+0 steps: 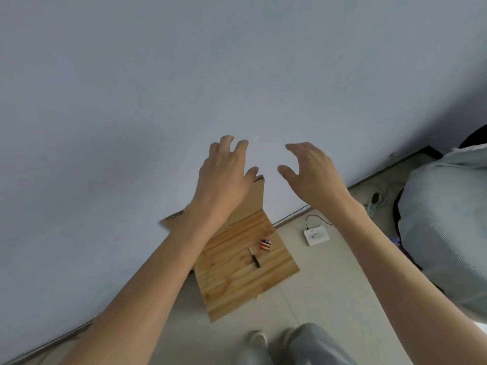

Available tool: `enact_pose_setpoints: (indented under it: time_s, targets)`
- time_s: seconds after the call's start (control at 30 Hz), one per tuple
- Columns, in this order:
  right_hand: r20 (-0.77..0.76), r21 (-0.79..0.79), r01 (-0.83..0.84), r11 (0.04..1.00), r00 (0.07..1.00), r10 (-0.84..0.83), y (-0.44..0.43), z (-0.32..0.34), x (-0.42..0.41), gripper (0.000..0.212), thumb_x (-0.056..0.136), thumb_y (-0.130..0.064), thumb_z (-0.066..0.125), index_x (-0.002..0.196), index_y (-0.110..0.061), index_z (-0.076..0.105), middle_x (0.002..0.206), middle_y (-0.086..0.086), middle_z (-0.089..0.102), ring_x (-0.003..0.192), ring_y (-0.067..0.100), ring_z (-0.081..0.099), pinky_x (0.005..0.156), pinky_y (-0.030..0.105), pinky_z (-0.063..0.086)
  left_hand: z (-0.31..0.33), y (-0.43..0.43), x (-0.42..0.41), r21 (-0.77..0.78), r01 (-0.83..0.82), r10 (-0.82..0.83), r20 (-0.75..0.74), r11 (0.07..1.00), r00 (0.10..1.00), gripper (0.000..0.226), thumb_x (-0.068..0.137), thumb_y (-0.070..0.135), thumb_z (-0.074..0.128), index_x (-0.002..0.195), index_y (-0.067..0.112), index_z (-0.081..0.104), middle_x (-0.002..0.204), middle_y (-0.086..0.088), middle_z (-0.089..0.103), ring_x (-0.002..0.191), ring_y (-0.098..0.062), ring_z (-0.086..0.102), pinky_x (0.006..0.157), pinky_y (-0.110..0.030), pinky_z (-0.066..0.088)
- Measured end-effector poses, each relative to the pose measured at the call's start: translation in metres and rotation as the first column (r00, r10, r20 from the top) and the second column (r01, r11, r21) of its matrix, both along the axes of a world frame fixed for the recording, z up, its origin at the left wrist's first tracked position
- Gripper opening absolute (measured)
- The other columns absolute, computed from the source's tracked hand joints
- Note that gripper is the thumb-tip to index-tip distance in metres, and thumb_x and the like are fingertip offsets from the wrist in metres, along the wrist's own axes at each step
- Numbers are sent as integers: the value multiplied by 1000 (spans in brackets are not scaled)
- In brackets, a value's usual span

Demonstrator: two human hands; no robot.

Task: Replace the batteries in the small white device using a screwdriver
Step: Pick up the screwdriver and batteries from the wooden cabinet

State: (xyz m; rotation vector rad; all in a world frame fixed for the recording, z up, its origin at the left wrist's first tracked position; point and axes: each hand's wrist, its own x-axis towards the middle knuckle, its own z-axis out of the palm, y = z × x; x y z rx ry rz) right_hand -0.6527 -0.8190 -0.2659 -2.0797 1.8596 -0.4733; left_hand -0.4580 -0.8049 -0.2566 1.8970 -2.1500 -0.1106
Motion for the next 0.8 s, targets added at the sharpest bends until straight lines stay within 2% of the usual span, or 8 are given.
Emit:
enact_pose_setpoints:
  time_s: [0.2, 0.4, 0.53, 0.6, 0.73, 0.8]
  targets:
    - [-17, 180, -43, 983, 999, 47, -14, -88, -5, 40, 105, -29, 58, 137, -6, 57, 141, 12, 58, 130, 31, 53, 100, 45, 49, -88, -5, -8, 58, -106, 108, -32, 993, 994, 59, 104, 41, 61, 155, 17, 44, 161, -12, 40, 141, -30, 45, 91, -44, 59]
    - [-8, 283, -120, 952, 992, 128, -24, -195, -5, 35, 103, -23, 59, 135, -8, 59, 137, 9, 60, 129, 31, 53, 92, 40, 48, -196, 0, -23, 144, -202, 200, 28, 969, 979, 59, 102, 41, 64, 151, 13, 47, 160, -17, 41, 140, -33, 46, 107, -43, 53]
    - [29, 341, -160, 926, 987, 159, -26, -272, -7, 32, 102, -25, 61, 129, -8, 62, 130, 10, 63, 124, 31, 56, 96, 41, 47, -275, 13, -30, 252, -263, 259, 52, 931, 965, 65, 101, 48, 57, 156, 16, 42, 163, -15, 38, 144, -30, 43, 113, -43, 50]
    - [43, 372, -164, 914, 986, 159, -26, -309, -11, 35, 101, -26, 63, 132, -11, 62, 132, 9, 63, 124, 31, 57, 97, 40, 47, -314, 20, -33, 316, -305, 309, 37, 899, 950, 66, 101, 49, 57, 157, 18, 41, 164, -13, 37, 146, -30, 42, 115, -43, 46]
    - [29, 425, -185, 886, 981, 191, -23, -377, -19, 49, 102, -27, 65, 148, -15, 55, 142, 9, 59, 130, 32, 55, 100, 42, 47, -390, 34, -36, 390, -325, 309, 105, 861, 945, 58, 101, 47, 63, 150, 19, 47, 156, -14, 45, 136, -29, 51, 102, -41, 53]
    - [-18, 453, -197, 869, 973, 230, -25, -408, -21, 49, 102, -28, 65, 147, -13, 55, 143, 10, 58, 129, 33, 55, 98, 44, 50, -428, 39, -33, 422, -317, 286, 136, 850, 949, 62, 100, 48, 63, 151, 19, 45, 150, -14, 48, 130, -30, 55, 101, -43, 56]
